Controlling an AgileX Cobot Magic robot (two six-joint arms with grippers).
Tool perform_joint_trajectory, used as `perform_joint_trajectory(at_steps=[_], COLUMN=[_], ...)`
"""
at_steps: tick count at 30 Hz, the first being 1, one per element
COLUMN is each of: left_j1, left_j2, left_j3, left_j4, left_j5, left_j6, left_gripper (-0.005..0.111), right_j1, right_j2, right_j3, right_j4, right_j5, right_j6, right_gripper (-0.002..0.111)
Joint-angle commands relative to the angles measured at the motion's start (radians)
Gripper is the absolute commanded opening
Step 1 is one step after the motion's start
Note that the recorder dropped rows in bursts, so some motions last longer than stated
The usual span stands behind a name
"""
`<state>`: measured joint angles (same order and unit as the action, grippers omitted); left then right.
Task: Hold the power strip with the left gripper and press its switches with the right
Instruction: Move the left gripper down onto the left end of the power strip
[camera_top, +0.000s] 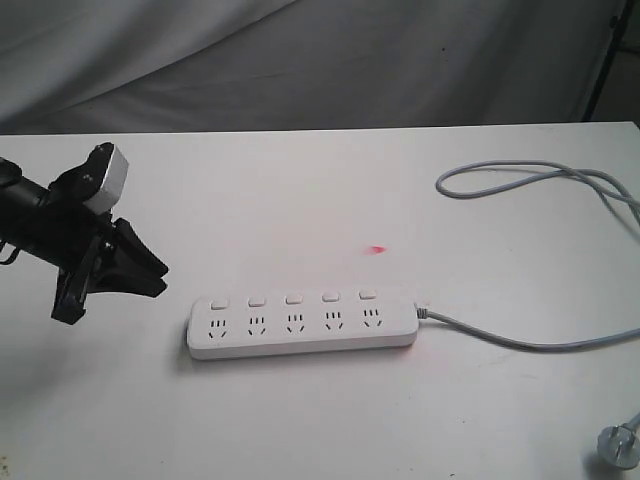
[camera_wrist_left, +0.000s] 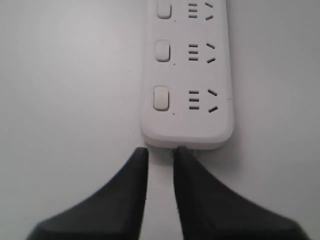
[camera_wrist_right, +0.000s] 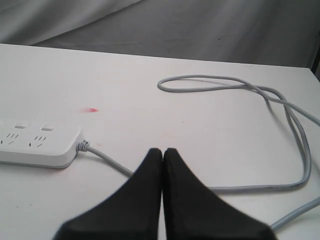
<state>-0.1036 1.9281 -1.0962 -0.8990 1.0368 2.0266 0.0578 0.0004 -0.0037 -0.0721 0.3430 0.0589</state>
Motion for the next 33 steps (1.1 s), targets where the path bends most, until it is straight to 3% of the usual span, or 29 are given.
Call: perform_joint_trajectory(at_steps=[1,4,15,24,27,33], left_j1=[-0.004,-0.004,-0.005,-0.008,-0.036,-0.153], left_j2=[0.005,0.005,0.005,0.005,0.005,0.005], left_j3=[-0.008,-0.008,-0.008,-0.008,-0.008,-0.008], left_j4=[-0.037,-0.041,-0.086,-0.083,-0.05,0.047], left_j5=[-0.022,-0.041,0.017,-0.042,-0.051,-0.182], left_j6=[-0.044,-0.092,-0.103,-0.057,-0.029,-0.06], left_gripper=[0.051,0.067,0.07,0.089,0.087,0.083], right_j1=[0.002,0.002,0.002,0.002,0.002,0.002], right_j2=[0.0,0.0,0.0,0.0,0.0,0.0], right_j3=[0.004,0.004,0.004,0.004,0.004,0.004], right_j4=[0.005,0.005,0.005,0.005,0.005,0.005], right_j5=[-0.001,-0.001,-0.001,-0.001,-0.001,-0.001], right_j6=[0.001,0.001,0.001,0.001,0.001,0.001], right_gripper=[0.0,0.0,0.0,0.0,0.0,0.0])
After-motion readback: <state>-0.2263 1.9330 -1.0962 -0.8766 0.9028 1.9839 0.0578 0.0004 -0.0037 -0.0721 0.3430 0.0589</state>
